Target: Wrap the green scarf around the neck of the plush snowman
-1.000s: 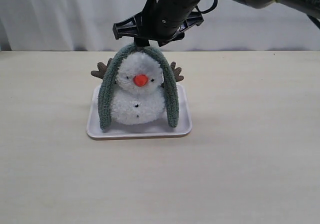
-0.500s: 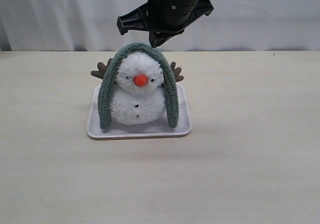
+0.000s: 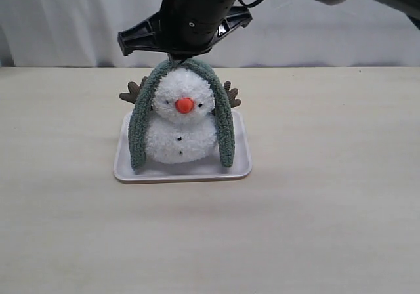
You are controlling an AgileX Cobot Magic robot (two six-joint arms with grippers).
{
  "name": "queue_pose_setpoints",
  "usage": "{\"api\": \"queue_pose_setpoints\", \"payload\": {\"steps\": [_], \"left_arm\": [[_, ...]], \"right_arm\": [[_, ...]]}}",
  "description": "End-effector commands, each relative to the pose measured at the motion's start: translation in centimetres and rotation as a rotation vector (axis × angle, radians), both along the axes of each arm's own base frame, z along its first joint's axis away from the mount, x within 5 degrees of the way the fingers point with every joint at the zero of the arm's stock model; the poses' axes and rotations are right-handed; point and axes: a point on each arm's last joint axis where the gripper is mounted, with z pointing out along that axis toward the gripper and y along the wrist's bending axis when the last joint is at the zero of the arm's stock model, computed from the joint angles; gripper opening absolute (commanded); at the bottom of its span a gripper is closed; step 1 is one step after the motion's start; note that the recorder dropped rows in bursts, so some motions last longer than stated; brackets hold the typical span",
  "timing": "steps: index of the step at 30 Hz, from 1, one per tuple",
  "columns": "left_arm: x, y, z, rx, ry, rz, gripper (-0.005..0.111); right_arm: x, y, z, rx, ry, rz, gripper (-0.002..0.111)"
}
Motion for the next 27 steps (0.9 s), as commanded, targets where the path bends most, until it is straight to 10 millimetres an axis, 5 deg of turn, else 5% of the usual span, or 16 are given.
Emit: {"api": "queue_pose_setpoints", "payload": {"steps": [1, 8, 16, 27], "left_arm": [[0.0, 0.0, 0.0, 0.000, -0.013, 0.002, 0.010], [0.0, 0.0, 0.0, 0.000, -0.013, 0.002, 0.010], [0.0, 0.0, 0.0, 0.000, -0.013, 0.002, 0.010], [0.0, 0.0, 0.0, 0.000, -0.013, 0.002, 0.010]], "right_arm": [[1.6, -0.8, -1.4, 0.018, 0.023, -0.047, 0.004], [4.1, 0.3, -4.2, 0.025, -0.069, -0.029, 0.004], [6.7, -0.7, -6.0, -0.037, -0.177, -0.063, 0.004], [8.2, -0.3, -10.3, -0.066, -0.142, -0.056, 0.004]]}}
